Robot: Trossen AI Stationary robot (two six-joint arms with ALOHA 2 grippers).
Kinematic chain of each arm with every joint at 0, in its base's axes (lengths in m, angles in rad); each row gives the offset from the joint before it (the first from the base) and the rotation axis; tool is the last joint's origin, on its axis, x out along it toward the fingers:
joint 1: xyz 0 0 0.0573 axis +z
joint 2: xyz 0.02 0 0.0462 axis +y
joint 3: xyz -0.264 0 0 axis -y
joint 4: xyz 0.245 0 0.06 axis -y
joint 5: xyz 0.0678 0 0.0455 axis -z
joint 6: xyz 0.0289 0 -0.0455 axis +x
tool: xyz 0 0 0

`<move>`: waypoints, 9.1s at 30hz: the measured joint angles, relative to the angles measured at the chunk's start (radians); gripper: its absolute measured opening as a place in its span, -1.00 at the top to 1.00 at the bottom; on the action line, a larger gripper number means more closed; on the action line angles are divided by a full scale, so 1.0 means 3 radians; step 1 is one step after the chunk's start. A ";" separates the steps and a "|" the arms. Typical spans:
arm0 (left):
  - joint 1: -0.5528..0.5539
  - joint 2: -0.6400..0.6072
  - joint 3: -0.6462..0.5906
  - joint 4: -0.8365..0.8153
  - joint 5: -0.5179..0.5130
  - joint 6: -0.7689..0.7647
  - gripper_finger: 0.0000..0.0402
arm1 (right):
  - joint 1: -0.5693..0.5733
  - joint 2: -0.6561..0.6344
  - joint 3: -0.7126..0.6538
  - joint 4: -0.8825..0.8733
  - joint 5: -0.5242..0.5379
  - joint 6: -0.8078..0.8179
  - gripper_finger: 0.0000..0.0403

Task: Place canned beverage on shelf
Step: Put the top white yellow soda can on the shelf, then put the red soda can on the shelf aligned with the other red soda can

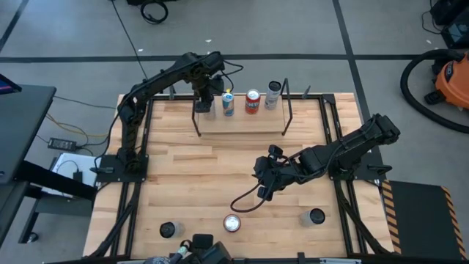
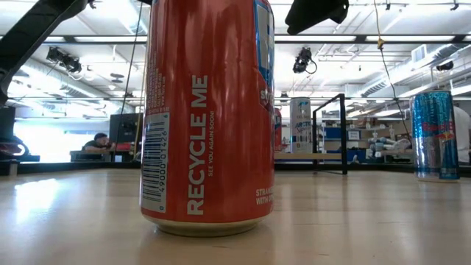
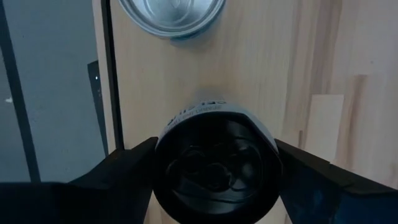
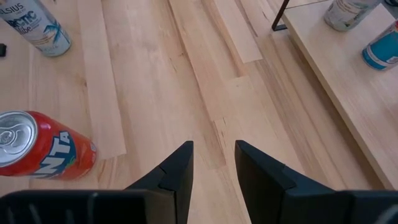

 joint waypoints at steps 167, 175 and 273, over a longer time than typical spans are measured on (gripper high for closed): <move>-0.1971 -0.3479 -0.2766 0.1443 0.0389 -0.2664 -0.48 | 0.0175 -0.0003 0.0000 0.1208 -0.0176 -0.1198 0.14; -0.1971 -0.3479 -0.2766 0.1443 0.0389 -0.2591 -0.48 | 0.0109 -0.0003 0.0000 0.1185 -0.0679 -0.1176 0.04; -0.1958 -0.3475 -0.2764 0.1618 0.0304 -0.2668 -0.48 | -0.0318 0.1038 -0.0001 0.2131 -0.2562 -0.1954 -0.88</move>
